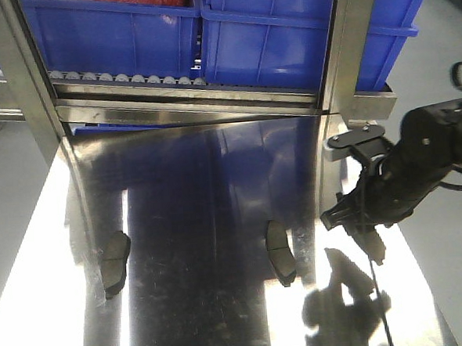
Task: Move and align brake pads A on conveyor
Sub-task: 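Lower the right gripper onto the brake pad nearest it and close, then lift the brake pad with the right gripper off the table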
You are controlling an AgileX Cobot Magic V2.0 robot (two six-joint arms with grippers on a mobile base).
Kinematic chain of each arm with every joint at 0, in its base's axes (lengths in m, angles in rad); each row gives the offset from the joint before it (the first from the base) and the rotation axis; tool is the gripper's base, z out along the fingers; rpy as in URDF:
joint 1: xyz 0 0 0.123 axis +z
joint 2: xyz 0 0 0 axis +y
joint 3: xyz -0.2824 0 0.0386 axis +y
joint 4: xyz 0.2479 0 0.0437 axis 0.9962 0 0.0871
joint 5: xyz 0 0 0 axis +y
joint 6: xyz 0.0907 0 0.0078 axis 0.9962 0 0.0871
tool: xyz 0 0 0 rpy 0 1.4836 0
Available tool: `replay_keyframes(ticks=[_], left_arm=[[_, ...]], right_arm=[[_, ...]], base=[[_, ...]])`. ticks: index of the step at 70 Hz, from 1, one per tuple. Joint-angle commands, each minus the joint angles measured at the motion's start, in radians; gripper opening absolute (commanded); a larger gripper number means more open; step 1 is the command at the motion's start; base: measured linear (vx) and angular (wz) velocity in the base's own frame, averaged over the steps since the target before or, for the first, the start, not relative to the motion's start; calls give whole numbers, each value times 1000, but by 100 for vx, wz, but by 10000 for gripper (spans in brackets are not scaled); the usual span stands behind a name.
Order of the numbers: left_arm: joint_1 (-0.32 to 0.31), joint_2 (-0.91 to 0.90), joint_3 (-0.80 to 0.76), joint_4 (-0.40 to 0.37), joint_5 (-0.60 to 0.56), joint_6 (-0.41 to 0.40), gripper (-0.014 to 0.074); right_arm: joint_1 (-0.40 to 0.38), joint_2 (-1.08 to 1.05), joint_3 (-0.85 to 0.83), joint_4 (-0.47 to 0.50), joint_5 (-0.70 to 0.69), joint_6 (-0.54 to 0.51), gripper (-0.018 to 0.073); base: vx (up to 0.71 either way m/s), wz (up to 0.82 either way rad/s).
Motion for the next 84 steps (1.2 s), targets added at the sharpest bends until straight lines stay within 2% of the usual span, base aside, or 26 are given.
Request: replay_keyframes(ticks=[1, 60, 75, 84], left_arm=[[-3, 11, -26, 0, -95, -1, 146], [-3, 11, -26, 0, -95, -1, 146], [-3, 11, -26, 0, -95, -1, 146], [-3, 11, -26, 0, -95, -1, 146]], right_arm=[[-1, -131, 22, -9, -89, -2, -6], [-1, -935, 465, -20, -449, 19, -3], [-1, -1110, 599, -20, -572, 19, -3], [-1, -1178, 639, -20, -593, 19, -3]], base=[[0, 0], [0, 0], [0, 0], [0, 0]])
